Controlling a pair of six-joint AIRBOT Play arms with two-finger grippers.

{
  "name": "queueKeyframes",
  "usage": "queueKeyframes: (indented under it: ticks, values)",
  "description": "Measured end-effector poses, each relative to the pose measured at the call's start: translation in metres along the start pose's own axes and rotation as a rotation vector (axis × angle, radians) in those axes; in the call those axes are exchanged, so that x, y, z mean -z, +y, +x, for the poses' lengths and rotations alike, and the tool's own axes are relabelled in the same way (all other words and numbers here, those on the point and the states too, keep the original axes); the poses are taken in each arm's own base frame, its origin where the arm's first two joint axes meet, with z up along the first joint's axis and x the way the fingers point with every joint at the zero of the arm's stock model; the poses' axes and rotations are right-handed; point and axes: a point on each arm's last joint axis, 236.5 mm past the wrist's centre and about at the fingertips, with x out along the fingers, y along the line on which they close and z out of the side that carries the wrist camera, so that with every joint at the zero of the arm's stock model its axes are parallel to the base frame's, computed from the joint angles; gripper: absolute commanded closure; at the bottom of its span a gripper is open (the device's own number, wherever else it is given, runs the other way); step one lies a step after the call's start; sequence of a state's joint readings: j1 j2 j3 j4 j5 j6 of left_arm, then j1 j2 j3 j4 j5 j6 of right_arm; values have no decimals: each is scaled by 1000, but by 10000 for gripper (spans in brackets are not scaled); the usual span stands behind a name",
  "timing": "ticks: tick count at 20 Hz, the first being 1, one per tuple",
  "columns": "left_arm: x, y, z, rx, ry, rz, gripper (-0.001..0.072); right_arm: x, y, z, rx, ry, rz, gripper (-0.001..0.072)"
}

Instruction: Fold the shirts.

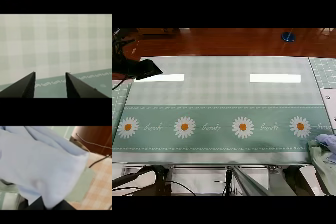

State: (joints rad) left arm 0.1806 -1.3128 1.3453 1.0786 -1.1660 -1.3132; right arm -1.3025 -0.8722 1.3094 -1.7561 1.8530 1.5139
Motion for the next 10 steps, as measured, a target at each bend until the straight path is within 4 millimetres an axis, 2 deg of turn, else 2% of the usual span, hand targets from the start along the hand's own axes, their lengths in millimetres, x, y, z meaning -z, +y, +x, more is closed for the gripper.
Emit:
queueKeyframes:
  ticks: [3, 7, 10]
  values:
    - [-5, 11, 14, -16, -7, -2, 258, 26, -25, 26, 125, 105, 17, 680]
    - [6, 31, 43, -40, 54, -12, 258, 67, -53, 65, 292, 295, -13, 679]
    - [16, 41, 60, -45, 103, -22, 258, 86, -75, 82, 412, 383, -49, 678]
